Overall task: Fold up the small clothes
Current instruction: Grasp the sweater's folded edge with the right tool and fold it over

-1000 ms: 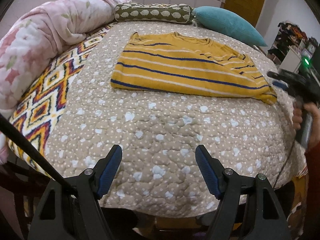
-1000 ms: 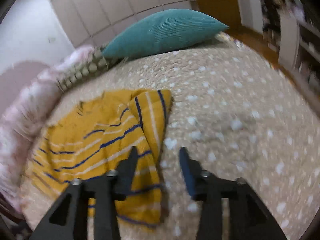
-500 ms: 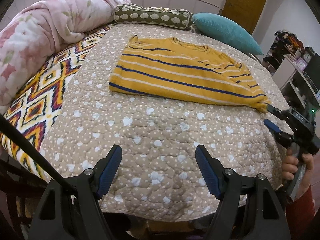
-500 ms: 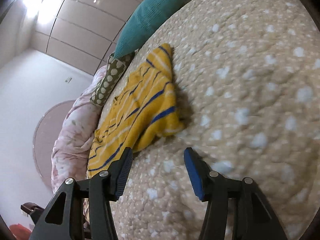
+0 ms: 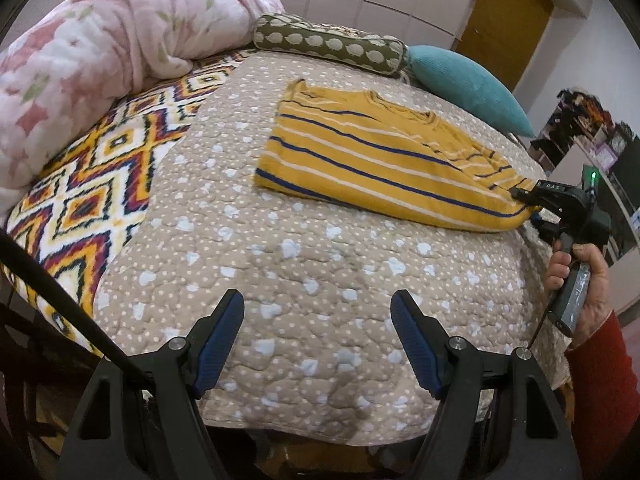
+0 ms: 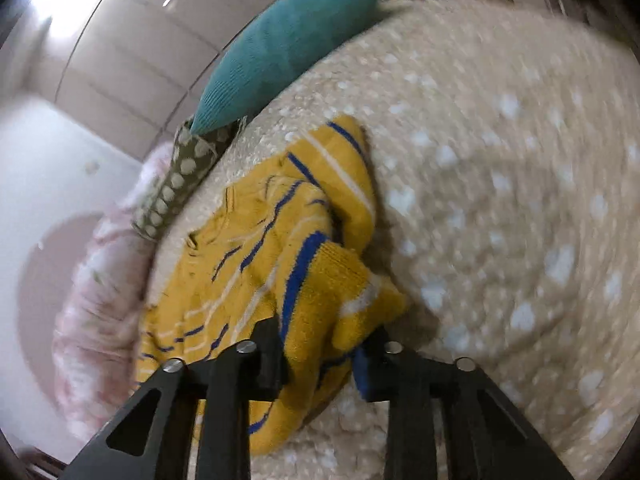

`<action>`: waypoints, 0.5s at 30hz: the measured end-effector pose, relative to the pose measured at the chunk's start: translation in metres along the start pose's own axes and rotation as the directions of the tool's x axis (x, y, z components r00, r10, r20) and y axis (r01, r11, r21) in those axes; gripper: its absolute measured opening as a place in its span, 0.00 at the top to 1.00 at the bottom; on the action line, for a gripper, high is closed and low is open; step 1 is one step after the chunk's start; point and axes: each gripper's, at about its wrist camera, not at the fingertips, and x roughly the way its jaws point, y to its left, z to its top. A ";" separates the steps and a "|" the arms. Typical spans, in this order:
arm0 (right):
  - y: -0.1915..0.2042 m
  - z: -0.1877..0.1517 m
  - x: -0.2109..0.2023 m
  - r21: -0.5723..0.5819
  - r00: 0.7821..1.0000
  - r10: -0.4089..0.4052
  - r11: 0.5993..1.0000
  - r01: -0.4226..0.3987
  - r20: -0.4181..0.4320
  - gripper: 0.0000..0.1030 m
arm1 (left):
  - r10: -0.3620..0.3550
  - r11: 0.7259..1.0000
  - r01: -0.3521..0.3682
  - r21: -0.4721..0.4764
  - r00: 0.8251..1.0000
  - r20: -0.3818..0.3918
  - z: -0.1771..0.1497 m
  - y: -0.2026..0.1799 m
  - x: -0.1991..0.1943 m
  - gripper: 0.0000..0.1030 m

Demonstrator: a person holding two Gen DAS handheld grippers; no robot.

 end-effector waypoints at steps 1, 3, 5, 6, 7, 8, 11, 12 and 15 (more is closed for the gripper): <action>0.015 0.002 -0.004 -0.062 0.999 -0.035 0.997 0.036 0.018 0.78 | -0.003 1.000 0.003 -0.010 1.000 0.004 0.000 0.006 -0.001 0.28; 0.053 0.002 -0.014 -0.207 0.992 -0.098 0.972 0.113 0.081 0.80 | -0.002 0.999 0.003 -0.033 1.000 0.015 0.001 0.018 -0.002 0.28; 0.104 -0.002 -0.019 -0.353 0.979 -0.137 0.918 0.182 0.150 0.81 | -0.001 0.998 0.002 -0.059 1.000 0.026 0.002 0.030 -0.004 0.28; 0.127 -0.007 -0.020 -0.413 0.975 -0.141 0.888 0.202 0.173 0.82 | 0.000 0.997 0.003 -0.078 0.999 0.032 0.002 0.039 -0.005 0.28; 0.156 -0.015 -0.018 -0.485 0.972 -0.142 0.847 0.218 0.190 0.84 | 0.000 0.996 0.003 -0.090 0.999 0.035 0.002 0.044 -0.006 0.28; 0.179 -0.022 -0.013 -0.541 0.971 -0.137 0.811 0.223 0.196 0.86 | 0.001 0.994 0.003 -0.111 0.999 0.040 0.002 0.054 -0.007 0.28; 0.249 -0.066 0.011 -0.697 0.980 -0.107 0.690 0.195 0.167 0.87 | 0.017 0.987 -0.008 -0.163 0.998 0.053 0.001 0.080 -0.012 0.28; 0.268 -0.084 0.022 -0.735 0.985 -0.104 0.655 0.174 0.141 0.87 | 0.028 0.983 -0.017 -0.182 0.998 0.057 0.000 0.089 -0.015 0.28; 0.307 -0.140 0.067 -0.828 0.988 -0.136 0.545 0.133 0.070 0.87 | 0.054 0.974 -0.039 -0.223 0.996 0.066 -0.004 0.112 -0.021 0.28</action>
